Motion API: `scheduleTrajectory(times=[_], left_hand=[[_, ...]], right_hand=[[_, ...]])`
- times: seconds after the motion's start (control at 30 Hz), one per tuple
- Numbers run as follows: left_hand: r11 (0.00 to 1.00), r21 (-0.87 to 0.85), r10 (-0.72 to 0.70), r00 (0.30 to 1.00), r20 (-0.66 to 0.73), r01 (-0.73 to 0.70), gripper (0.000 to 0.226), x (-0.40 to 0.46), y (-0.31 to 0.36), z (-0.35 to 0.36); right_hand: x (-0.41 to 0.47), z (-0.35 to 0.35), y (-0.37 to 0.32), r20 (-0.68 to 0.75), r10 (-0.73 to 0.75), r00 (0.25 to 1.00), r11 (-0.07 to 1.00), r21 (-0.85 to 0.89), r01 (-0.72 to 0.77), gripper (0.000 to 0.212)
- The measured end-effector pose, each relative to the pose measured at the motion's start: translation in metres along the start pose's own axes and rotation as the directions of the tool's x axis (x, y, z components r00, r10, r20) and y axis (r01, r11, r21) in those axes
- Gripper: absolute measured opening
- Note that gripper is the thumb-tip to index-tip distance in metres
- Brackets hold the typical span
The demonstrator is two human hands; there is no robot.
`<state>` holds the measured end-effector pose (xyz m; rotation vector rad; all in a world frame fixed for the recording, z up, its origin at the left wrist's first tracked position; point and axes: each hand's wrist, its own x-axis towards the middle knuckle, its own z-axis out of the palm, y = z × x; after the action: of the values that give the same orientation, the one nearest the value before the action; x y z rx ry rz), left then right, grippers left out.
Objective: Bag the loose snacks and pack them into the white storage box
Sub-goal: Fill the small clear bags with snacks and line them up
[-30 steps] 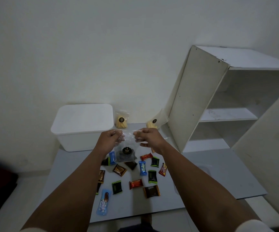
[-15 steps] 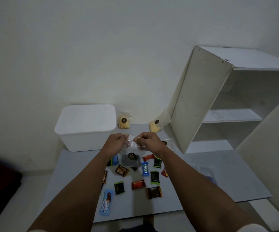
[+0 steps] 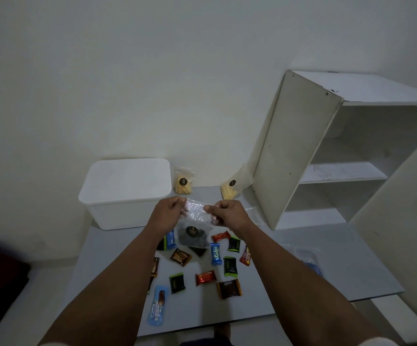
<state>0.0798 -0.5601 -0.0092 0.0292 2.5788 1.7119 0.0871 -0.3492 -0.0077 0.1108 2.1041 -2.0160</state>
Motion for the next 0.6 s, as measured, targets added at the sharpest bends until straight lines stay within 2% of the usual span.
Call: scheduleTrajectory(times=[0.1, 0.17, 0.27, 0.43, 0.53, 0.6], left_hand=[[0.997, 0.079, 0.024, 0.997, -0.076, -0.018, 0.034, -0.002, -0.002, 0.001], [0.994, 0.105, 0.048, 0.977, -0.205, -0.027, 0.029, -0.002, -0.004, 0.003], [0.995, 0.096, 0.002, 0.928, -0.372, 0.036, 0.025, -0.004, 0.0, 0.002], [0.981, 0.015, -0.168, 0.896, -0.411, 0.191, 0.043, -0.013, 0.01, 0.008], [0.972, -0.044, -0.229, 0.872, -0.432, 0.233, 0.047, -0.013, 0.009, 0.011], [0.956, -0.168, -0.283, 0.901, -0.329, 0.239, 0.044, -0.01, 0.008, 0.013]], right_hand=[[-0.001, 0.003, -0.002, 0.001, -0.028, 1.0, 1.0, -0.011, 0.028, 0.023], [0.001, 0.009, -0.006, 0.003, -0.052, 0.999, 0.999, 0.012, 0.052, 0.022], [0.002, 0.017, -0.012, -0.009, -0.092, 0.996, 0.995, 0.024, 0.092, 0.019], [0.003, 0.023, -0.008, -0.091, -0.149, 0.985, 0.988, -0.049, 0.145, 0.021], [0.003, 0.022, -0.004, -0.132, -0.171, 0.976, 0.983, -0.082, 0.161, 0.019], [0.002, 0.021, -0.003, -0.119, -0.183, 0.976, 0.98, -0.101, 0.171, 0.017]])
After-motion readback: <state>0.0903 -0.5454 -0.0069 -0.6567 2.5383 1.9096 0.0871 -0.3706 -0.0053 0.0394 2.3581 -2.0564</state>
